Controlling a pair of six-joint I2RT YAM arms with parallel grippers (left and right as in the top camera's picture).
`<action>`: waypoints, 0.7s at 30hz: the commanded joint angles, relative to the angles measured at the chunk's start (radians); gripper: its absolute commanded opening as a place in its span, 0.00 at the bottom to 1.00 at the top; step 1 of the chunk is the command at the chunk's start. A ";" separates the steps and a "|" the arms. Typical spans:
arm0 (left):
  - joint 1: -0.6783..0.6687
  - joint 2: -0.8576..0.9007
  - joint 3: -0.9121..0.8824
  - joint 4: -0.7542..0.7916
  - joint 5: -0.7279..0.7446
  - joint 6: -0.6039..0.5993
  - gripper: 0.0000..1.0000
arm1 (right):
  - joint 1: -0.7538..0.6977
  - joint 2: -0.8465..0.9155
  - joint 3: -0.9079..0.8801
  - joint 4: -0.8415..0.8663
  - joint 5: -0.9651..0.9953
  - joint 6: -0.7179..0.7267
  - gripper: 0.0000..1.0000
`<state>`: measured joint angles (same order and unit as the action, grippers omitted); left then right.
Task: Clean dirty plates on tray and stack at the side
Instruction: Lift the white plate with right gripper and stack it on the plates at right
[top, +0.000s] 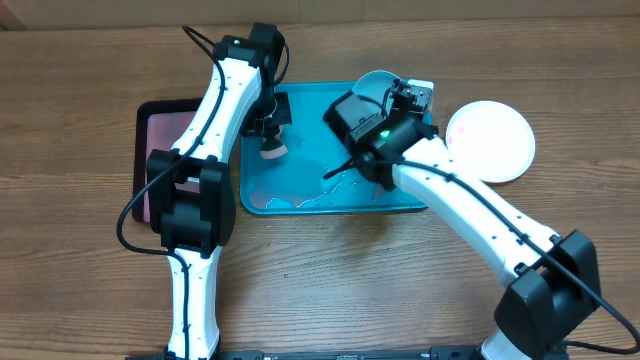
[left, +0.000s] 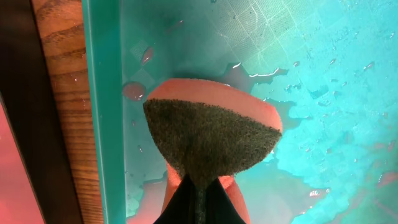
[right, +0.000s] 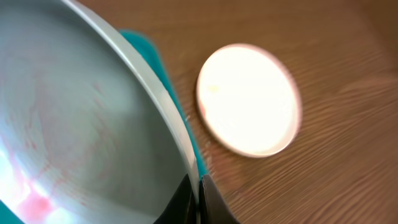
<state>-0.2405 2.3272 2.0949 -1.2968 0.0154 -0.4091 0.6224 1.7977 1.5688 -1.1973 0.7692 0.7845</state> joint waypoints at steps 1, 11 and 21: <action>-0.004 0.011 -0.001 0.002 0.008 0.012 0.04 | -0.066 -0.015 0.001 0.037 -0.247 -0.114 0.04; -0.004 0.011 -0.001 0.009 0.008 0.012 0.04 | -0.359 -0.015 0.001 0.100 -0.911 -0.468 0.04; -0.005 0.011 -0.001 0.012 0.008 0.012 0.04 | -0.777 -0.015 0.001 0.089 -1.091 -0.496 0.04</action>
<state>-0.2405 2.3268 2.0949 -1.2873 0.0154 -0.4091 -0.0616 1.7981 1.5688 -1.1046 -0.2642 0.3195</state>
